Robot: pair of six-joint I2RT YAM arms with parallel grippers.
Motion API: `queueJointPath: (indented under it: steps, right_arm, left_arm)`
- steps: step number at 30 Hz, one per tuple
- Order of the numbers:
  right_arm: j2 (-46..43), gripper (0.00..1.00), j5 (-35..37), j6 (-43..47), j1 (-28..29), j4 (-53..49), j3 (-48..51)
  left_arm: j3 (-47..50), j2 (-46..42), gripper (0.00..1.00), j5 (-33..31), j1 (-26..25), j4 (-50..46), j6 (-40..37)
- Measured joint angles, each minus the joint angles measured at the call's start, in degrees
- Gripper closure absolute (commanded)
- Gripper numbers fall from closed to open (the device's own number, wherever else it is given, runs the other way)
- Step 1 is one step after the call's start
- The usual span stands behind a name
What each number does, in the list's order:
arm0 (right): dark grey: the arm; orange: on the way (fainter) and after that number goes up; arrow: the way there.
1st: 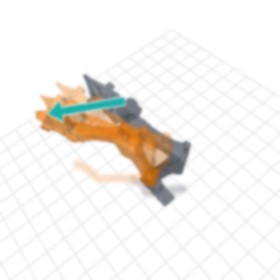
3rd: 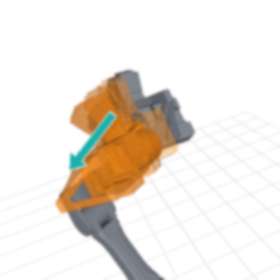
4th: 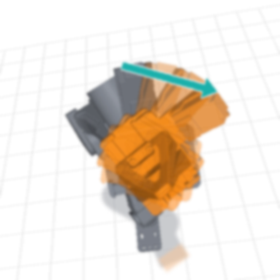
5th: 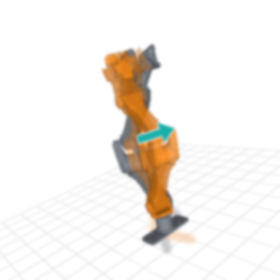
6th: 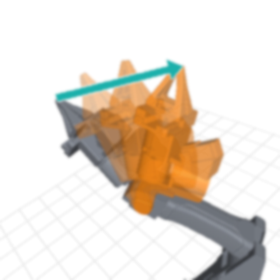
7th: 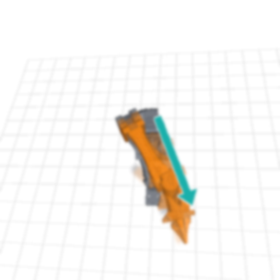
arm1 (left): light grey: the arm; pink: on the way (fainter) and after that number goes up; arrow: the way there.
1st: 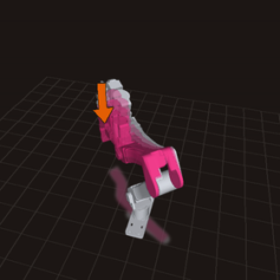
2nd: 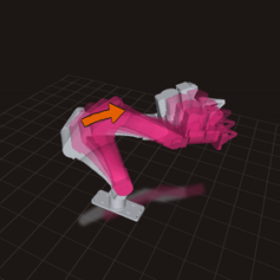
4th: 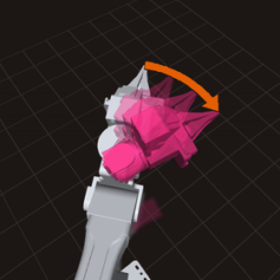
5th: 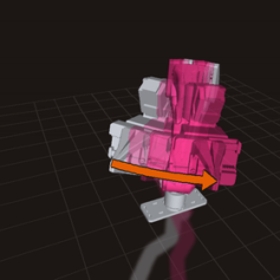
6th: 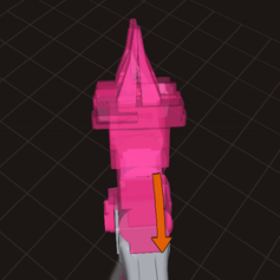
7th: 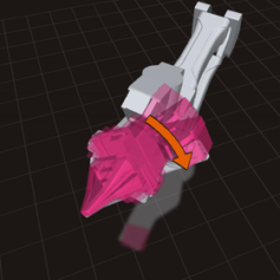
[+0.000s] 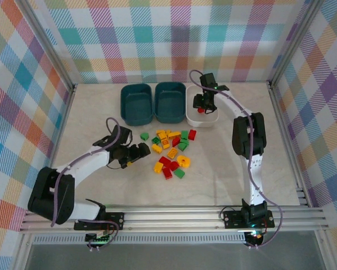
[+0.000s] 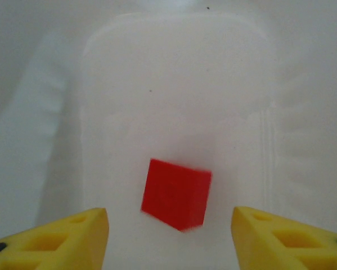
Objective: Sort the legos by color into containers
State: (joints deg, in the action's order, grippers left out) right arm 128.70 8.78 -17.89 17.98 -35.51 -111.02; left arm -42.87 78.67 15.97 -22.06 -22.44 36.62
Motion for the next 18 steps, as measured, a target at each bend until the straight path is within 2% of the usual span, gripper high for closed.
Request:
queueJointPath:
  steps: [3, 7, 10, 13, 18]
  right_arm:
    - [-7.3, 0.36, -0.1, 0.4, 0.6, 2.5, 7.2]
    - [-24.1, 0.35, -0.5, 0.3, 2.5, 7.4, 23.8]
    - [-34.6, 0.36, -2.1, -0.3, 3.9, 11.3, 34.7]
    - [-40.0, 0.36, -4.0, -0.9, 4.5, 13.4, 44.5]
    - [-41.2, 0.36, -5.4, -2.0, 4.4, 13.4, 54.6]
  left_arm:
    - [-2.5, 2.0, 0.15, -2.0, -3.1, -1.6, -0.9]
    - [-8.5, 4.0, 0.24, -9.0, -9.3, -5.9, -4.0]
    - [-11.0, 5.1, 0.26, -12.2, -12.7, -7.0, -6.5]
    - [-11.5, 6.4, 0.26, -14.0, -15.2, -7.8, -9.0]
    - [-11.8, 10.6, 0.30, -15.6, -19.4, -8.9, -11.8]
